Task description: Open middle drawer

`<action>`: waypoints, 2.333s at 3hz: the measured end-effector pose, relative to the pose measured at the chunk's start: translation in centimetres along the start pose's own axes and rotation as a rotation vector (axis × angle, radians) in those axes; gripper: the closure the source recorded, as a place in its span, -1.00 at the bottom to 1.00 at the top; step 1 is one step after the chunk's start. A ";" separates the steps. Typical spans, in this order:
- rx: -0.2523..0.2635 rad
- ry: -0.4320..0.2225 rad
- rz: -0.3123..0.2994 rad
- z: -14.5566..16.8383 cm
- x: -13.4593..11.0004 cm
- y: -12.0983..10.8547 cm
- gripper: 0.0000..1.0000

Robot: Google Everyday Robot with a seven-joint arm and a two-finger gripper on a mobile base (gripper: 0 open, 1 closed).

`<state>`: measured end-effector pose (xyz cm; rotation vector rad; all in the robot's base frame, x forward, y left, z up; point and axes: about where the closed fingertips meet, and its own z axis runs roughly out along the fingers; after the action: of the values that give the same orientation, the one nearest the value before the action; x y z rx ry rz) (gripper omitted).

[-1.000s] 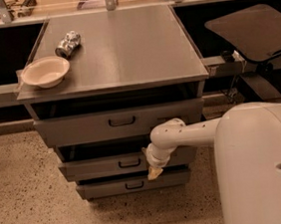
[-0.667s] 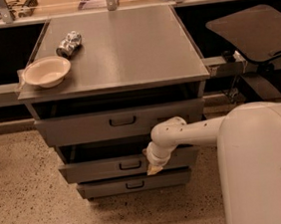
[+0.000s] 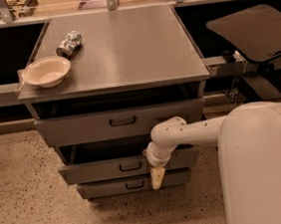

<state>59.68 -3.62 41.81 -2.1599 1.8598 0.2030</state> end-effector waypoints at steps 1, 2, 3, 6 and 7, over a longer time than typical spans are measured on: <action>0.000 0.000 0.000 0.0 0.0 0.0 -1.00; -0.032 -0.079 0.048 -0.5 0.7 1.6 -0.62; -0.089 -0.166 0.079 -1.9 0.8 4.5 -0.18; -0.105 -0.183 0.080 -2.0 0.5 4.7 -0.28; -0.108 -0.184 0.082 -2.0 0.5 4.9 -0.90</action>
Offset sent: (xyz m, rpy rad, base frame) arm -0.0441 -0.0350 0.0103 0.2485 0.1702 -0.0883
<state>54.84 -5.33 42.94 -2.0559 1.8710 0.5123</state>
